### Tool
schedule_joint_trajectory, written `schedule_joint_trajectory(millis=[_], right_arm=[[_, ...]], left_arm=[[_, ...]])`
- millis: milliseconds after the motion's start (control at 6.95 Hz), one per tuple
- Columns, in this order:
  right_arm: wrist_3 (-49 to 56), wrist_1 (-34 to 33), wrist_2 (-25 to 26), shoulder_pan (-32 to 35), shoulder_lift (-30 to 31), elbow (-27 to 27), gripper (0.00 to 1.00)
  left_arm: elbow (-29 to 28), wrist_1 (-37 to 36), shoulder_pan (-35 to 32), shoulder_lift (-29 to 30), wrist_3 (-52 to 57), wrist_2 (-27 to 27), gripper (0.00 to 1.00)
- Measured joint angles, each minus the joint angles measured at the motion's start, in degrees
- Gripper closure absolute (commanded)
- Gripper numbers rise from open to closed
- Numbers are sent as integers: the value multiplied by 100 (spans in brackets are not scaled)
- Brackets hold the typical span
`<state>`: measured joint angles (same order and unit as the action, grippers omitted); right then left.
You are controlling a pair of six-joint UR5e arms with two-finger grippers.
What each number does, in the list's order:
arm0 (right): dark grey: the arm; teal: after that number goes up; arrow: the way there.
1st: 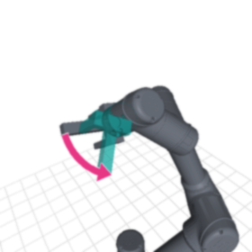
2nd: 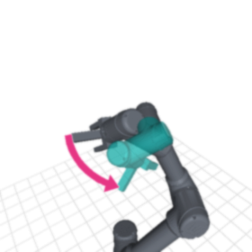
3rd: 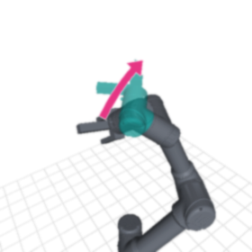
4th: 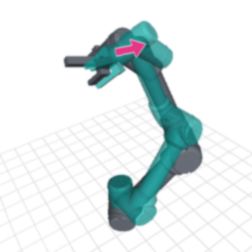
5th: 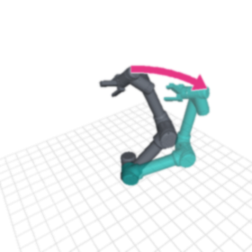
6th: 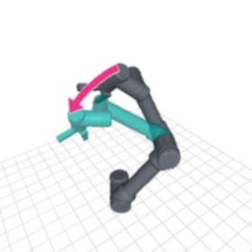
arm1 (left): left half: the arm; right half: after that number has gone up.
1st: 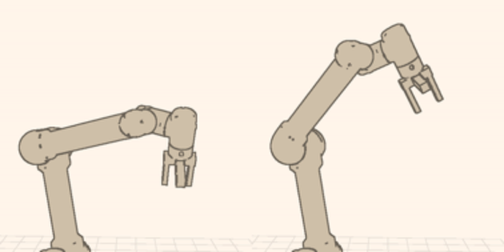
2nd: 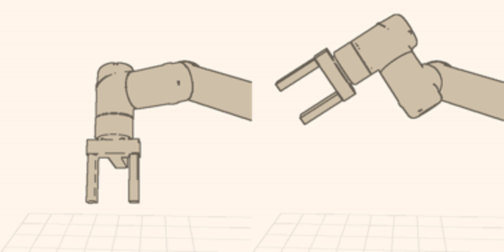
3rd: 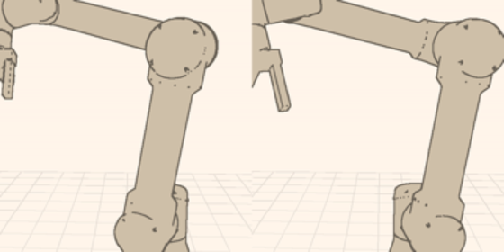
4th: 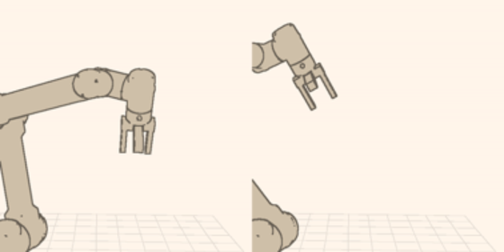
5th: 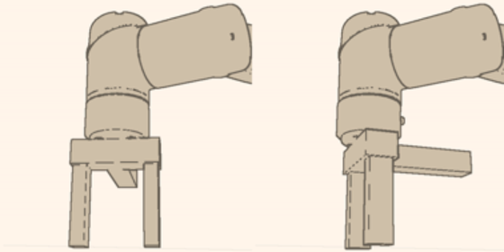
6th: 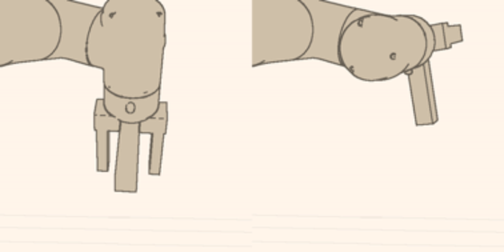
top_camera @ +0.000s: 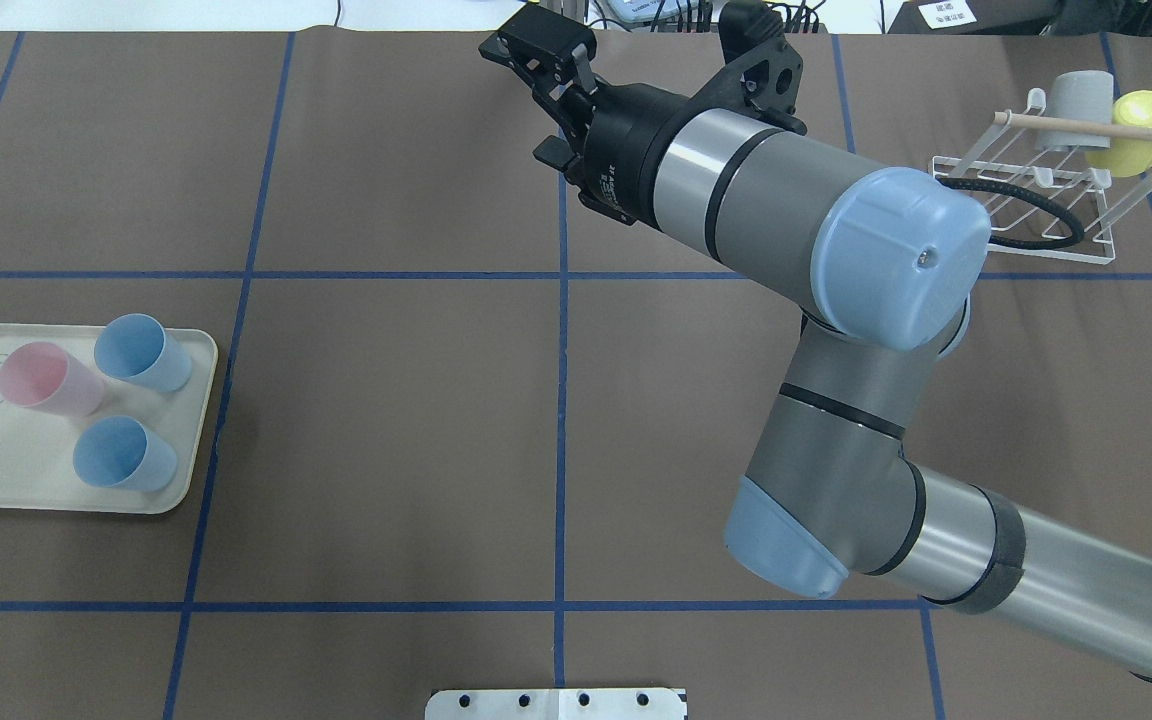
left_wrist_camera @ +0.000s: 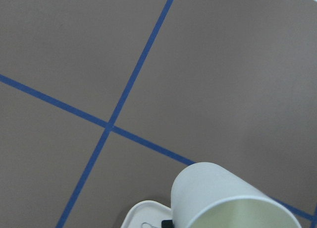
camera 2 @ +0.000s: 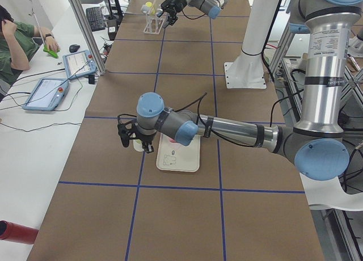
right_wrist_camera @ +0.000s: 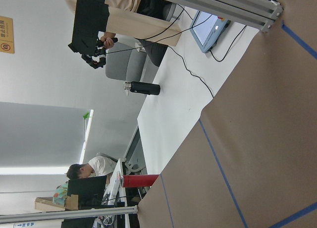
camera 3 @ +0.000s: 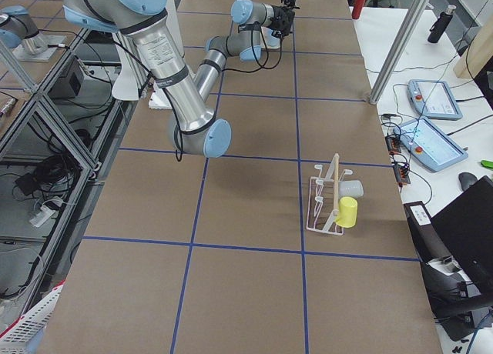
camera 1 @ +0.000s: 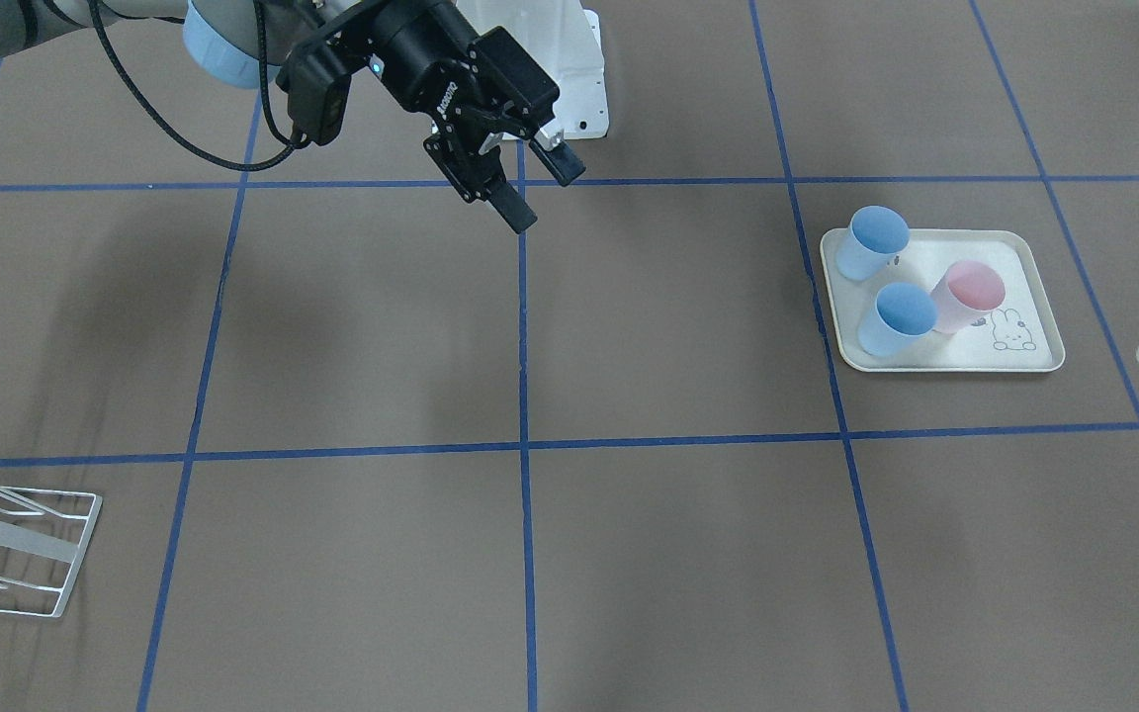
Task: Transfer IKEA cup to right arm and place on rack
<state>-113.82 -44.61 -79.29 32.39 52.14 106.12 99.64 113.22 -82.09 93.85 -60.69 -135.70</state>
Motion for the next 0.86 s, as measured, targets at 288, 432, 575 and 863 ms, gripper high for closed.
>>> schedule_joint_trajectory(millis=[288,432,575,863], right_arm=[[-235,226,8,-4,19,-58,0],[-293,304,9,-4,25,-61,0],[-345,378,9,-4,32,-62,0],[-423,446,4,-4,37,-49,0]], left_arm=[[99,1052,387,399,-1912,29,100],[111,1663,614,589,-2991,145,100],[114,2351,870,700,-4042,419,100],[117,3827,1555,763,-5870,1312,100]])
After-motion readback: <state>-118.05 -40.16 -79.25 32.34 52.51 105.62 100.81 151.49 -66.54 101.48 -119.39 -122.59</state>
